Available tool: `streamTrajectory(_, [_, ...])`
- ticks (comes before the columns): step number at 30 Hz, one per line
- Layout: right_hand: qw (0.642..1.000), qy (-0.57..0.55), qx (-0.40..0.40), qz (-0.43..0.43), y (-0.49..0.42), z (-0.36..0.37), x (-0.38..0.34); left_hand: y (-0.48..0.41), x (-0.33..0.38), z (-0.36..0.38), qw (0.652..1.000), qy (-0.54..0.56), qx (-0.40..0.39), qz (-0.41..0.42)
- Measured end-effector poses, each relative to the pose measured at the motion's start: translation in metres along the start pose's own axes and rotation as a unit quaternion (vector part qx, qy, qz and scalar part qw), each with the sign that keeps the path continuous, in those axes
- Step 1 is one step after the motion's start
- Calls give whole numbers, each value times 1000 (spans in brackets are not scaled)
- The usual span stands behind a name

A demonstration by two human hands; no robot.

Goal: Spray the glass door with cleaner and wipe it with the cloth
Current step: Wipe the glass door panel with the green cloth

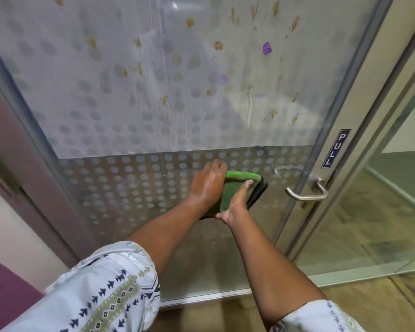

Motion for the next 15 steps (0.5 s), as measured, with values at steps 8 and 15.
streamTrajectory(8, [978,-54,133,-152,4,40,2,8,-18,-13,998,51,45,12])
streamTrajectory(15, [965,-34,194,-174,10,78,-57,2,-23,-41,988,86,129,-10])
Point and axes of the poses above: each hand's wrist, its own y-axis away from the middle knuckle, its own z-axis out of the palm, x = y × z, the point moved 3 cm from there along -y, towards the middle knuckle, and after that the axes turned 8 degrees about -y, right-handed, at the moved point
